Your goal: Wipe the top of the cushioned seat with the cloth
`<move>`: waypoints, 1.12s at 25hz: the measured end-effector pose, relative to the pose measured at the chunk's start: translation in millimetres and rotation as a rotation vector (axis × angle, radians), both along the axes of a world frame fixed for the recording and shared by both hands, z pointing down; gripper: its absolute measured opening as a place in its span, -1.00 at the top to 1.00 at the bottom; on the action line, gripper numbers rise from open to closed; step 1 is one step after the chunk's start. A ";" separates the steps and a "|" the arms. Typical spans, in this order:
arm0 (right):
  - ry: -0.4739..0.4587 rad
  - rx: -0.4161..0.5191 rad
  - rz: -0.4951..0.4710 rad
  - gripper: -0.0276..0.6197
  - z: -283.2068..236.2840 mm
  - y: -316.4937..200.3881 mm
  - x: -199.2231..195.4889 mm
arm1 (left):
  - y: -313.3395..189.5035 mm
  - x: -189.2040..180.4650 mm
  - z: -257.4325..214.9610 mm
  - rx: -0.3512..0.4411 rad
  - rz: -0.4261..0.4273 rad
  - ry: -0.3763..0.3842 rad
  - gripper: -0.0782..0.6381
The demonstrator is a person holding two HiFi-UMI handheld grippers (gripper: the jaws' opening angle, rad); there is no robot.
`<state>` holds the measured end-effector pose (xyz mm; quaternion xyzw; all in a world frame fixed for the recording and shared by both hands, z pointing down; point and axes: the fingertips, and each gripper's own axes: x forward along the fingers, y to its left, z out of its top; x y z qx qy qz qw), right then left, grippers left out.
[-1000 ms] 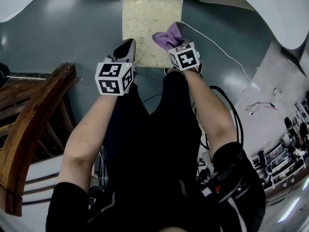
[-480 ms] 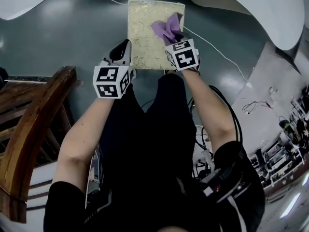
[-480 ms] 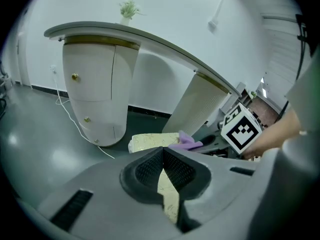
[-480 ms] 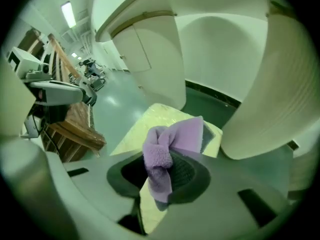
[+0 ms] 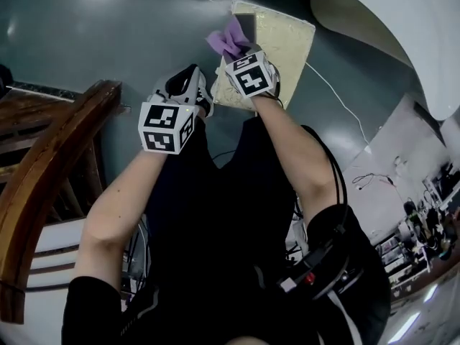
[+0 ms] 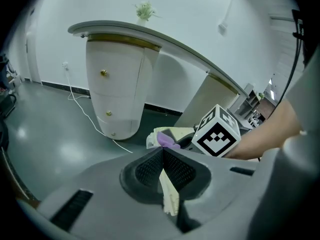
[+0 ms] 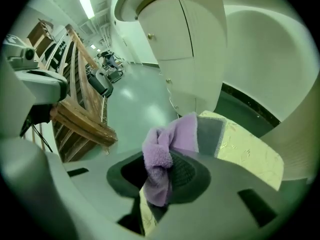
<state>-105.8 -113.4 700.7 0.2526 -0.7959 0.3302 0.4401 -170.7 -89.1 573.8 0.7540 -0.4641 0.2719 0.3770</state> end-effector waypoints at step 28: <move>0.041 -0.072 0.183 0.63 23.8 10.8 193.6 | -30.1 115.3 2.3 0.014 -0.102 0.039 0.77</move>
